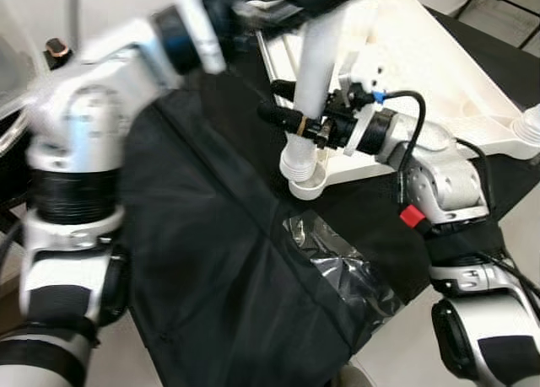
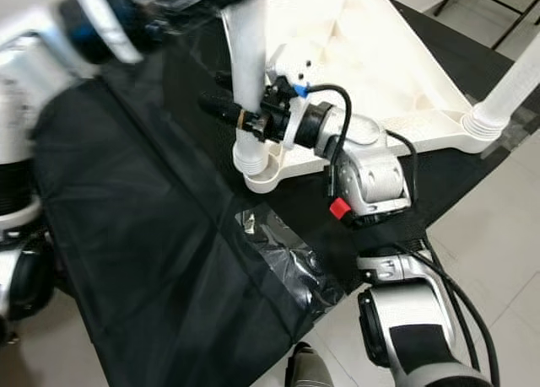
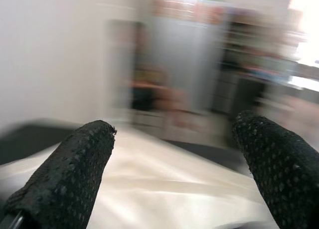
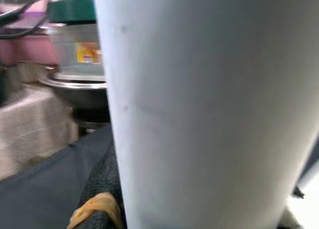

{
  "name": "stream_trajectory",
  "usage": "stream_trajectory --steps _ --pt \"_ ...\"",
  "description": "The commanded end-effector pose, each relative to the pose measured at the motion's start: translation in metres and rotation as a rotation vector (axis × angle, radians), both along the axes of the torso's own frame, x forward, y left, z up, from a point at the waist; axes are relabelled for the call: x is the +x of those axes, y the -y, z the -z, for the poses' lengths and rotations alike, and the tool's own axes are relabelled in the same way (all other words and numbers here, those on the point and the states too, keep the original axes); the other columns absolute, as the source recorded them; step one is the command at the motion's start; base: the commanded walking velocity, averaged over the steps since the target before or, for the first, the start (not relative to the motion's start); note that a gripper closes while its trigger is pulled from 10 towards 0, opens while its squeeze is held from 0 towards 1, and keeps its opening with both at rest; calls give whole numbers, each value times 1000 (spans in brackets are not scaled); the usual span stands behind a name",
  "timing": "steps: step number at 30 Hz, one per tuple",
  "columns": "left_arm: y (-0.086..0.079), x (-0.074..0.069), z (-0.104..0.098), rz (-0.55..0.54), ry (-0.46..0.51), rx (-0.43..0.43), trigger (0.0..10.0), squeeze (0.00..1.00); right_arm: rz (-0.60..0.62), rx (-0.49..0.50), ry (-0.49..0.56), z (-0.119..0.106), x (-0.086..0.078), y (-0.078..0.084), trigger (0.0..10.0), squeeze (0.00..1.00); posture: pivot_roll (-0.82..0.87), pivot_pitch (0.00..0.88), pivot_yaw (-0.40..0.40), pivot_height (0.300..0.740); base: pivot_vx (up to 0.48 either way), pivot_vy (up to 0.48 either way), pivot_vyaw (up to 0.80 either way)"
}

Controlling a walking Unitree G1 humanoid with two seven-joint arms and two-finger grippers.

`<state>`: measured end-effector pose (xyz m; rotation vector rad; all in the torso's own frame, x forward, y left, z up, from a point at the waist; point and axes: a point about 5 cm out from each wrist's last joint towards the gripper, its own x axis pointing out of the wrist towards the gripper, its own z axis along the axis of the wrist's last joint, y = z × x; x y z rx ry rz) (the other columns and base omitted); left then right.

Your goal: Building children table

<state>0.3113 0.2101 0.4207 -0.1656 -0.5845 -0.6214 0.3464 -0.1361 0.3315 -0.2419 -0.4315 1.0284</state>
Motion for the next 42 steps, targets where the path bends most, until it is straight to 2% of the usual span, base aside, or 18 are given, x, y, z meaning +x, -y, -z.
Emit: stream_trajectory --steps 1,3,5,7,8,10,11,12,15,20,23,24,27,29,32,34,38,42 --pt "-30 -4 6 -128 -2 -52 10000 1000 -16 11 53 -13 0 -3 0 0 67 299 20 740 0 0 0" --pt "-30 -4 6 -128 -2 -52 10000 1000 -16 11 53 -13 0 -3 0 0 67 299 20 740 0 0 0" --pt "-69 -15 19 -250 -19 -141 10000 1000 -9 25 73 -23 3 -2 0 0 69 312 0 740 0 0 0" --pt "-77 -21 21 -251 -12 -183 10000 965 -15 36 79 -26 3 -3 0 0 71 319 -7 740 0 0 0" --pt "-78 -28 23 -212 -1 -213 10000 98 -28 52 83 -29 3 -5 549 0 73 324 -9 740 0 0 0" --pt "-78 -28 23 -212 -1 -213 10000 98 -28 52 83 -29 3 -5 549 0 73 324 -9 740 0 0 0" --pt "-70 -34 27 -145 9 -196 10000 0 -62 71 83 -32 3 -7 6510 0 75 328 -15 740 0 0 0" --pt "-56 -41 37 -39 -10 -125 10000 0 -127 86 64 -33 1 -12 10000 0 75 335 -19 740 0 0 0" --pt "-19 -54 76 145 -102 102 10000 0 -370 -1 1 -25 -8 -22 10000 0 74 350 -25 740 0 0 0" --pt "-7 -61 98 162 -142 182 10000 0 -486 -91 -52 -16 -10 -20 10000 0 73 361 -27 740 0 0 0" --pt "-5 -65 121 77 -187 244 10000 0 -567 -198 -106 -11 -7 -13 10000 0 76 380 -35 740 0 0 0" --pt "-5 -65 121 77 -187 244 10000 0 -567 -198 -106 -11 -7 -13 10000 0 76 380 -35 740 0 0 0" --pt "-16 -75 143 -74 -201 246 10000 0 -579 -310 -113 -16 -4 -3 10000 0 82 403 -43 740 0 0 0" --pt "-16 -75 143 -74 -201 246 10000 0 -579 -310 -113 -16 -4 -3 10000 0 82 403 -43 740 0 0 0" --pt "-24 -80 147 -165 -198 219 10000 0 -582 -354 -121 -19 -5 -2 10000 0 89 418 -42 740 0 0 0" --pt "-24 -82 147 -178 -198 215 10000 0 -576 -372 -118 -19 -4 -1 10000 0 89 418 -42 740 0 0 0" --pt "-20 -83 147 -211 -177 191 10000 0 -540 -388 -4 -25 0 -7 10000 0 93 411 -39 740 0 0 0" --pt "-13 -83 152 -211 -167 186 10000 0 -559 -393 1 -22 -3 -5 10000 0 96 404 -32 740 0 0 0"
